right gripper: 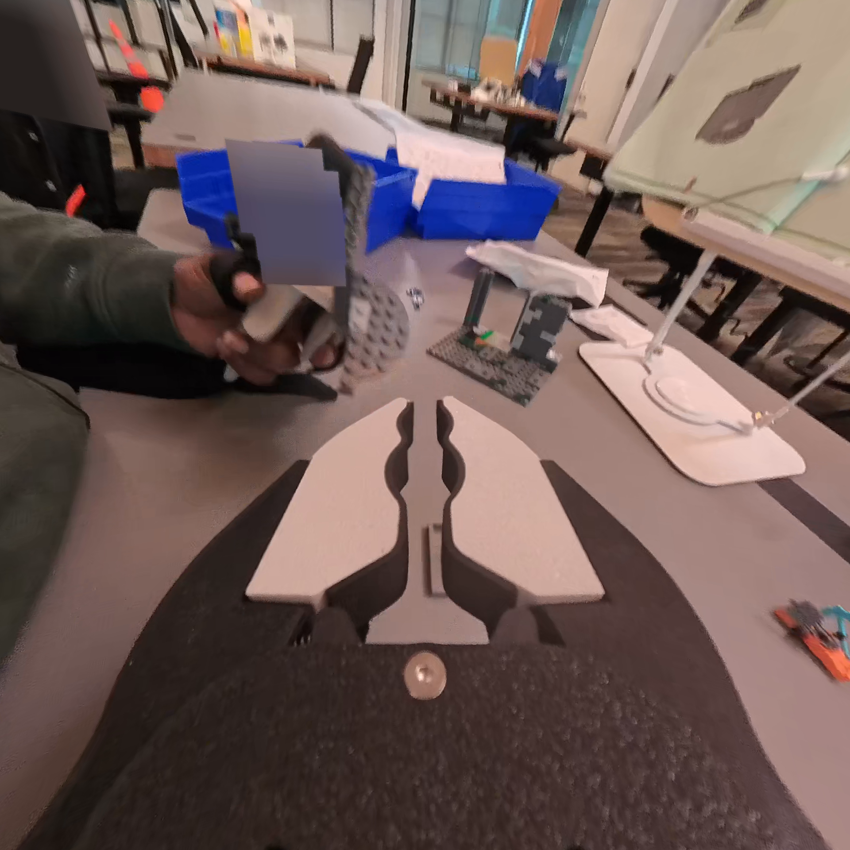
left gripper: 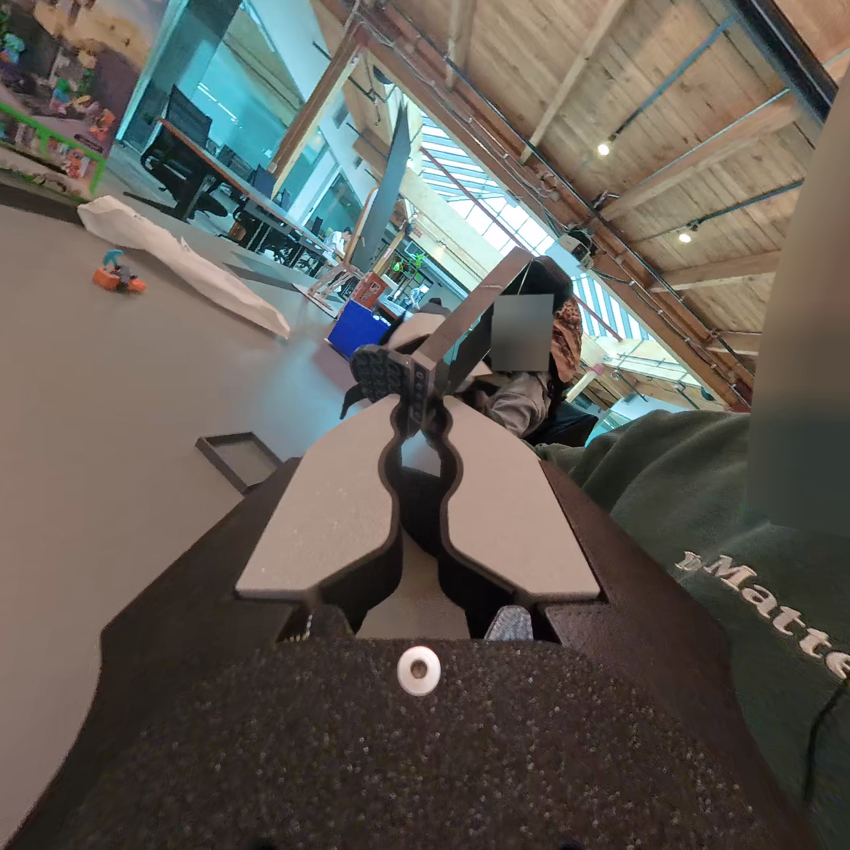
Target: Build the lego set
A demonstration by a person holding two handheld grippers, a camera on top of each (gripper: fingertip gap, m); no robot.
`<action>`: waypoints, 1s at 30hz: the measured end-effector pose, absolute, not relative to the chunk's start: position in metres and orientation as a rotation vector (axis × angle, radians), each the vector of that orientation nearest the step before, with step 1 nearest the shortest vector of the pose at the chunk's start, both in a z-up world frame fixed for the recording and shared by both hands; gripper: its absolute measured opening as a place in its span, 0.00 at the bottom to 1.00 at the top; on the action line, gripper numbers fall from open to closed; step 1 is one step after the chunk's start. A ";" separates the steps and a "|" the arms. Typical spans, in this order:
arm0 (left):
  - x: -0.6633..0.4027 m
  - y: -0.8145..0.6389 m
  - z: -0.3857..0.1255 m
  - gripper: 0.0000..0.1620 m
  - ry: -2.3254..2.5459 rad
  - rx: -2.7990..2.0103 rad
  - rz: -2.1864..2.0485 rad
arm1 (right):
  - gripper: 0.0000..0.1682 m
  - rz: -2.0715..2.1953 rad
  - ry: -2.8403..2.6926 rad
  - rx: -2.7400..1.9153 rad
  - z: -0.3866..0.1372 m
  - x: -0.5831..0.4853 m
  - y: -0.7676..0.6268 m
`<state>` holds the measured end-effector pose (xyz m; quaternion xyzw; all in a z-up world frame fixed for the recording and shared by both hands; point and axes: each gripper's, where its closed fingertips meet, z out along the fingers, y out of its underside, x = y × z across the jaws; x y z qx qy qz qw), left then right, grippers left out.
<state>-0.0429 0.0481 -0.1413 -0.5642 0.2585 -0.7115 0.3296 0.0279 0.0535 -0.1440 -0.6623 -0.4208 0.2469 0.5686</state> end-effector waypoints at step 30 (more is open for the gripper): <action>-0.065 0.038 -0.128 0.07 0.707 -1.315 -1.941 | 0.02 -0.794 -1.418 -1.442 -0.207 0.103 0.194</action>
